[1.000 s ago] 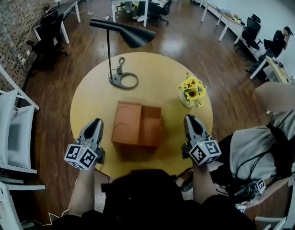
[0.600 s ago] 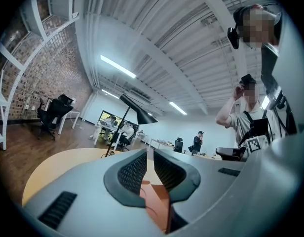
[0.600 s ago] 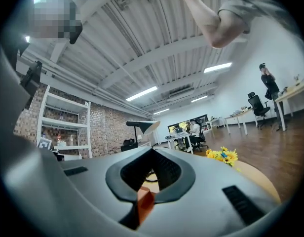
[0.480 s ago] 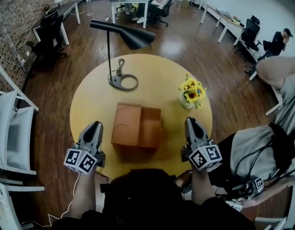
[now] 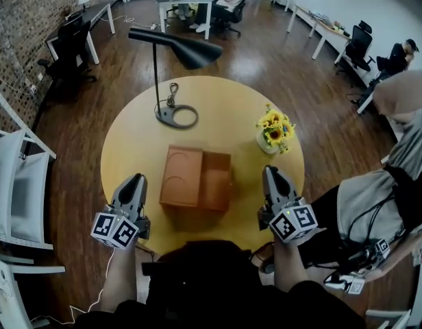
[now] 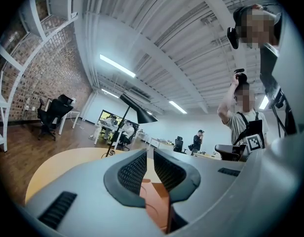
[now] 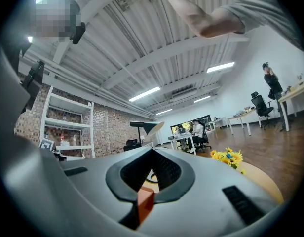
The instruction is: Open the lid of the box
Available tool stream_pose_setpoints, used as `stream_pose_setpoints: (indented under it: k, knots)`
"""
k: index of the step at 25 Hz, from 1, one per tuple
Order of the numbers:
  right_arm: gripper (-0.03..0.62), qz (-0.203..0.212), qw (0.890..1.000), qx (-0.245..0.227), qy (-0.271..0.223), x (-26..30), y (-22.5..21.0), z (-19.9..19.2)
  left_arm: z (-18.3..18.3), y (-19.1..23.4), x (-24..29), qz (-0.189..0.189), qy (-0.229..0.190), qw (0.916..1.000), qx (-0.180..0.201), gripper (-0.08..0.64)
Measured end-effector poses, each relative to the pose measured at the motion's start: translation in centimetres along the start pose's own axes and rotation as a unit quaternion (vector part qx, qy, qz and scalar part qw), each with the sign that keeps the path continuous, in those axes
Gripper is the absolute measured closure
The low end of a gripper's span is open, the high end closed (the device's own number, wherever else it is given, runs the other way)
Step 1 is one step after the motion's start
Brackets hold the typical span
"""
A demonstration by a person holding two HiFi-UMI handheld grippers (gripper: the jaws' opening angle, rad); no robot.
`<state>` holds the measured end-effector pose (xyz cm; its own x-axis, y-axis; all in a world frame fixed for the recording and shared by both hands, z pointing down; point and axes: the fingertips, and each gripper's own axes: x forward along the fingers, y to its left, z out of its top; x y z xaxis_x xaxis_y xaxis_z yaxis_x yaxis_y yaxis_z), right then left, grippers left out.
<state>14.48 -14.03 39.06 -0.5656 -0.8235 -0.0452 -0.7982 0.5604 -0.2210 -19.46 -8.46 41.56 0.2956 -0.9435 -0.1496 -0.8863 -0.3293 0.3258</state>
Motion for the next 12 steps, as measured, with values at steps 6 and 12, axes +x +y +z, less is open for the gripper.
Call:
stream_pose_setpoints:
  k: [6, 12]
  knots:
    - [0.591, 0.009, 1.000, -0.004, 0.003, 0.14, 0.66, 0.12, 0.31, -0.34, -0.11, -0.001, 0.001, 1.0000, 0.004, 0.522]
    - [0.591, 0.010, 1.000, -0.004, 0.006, 0.05, 0.42, -0.51, 0.03, -0.45, -0.30, -0.002, 0.000, 1.0000, 0.009, 0.522]
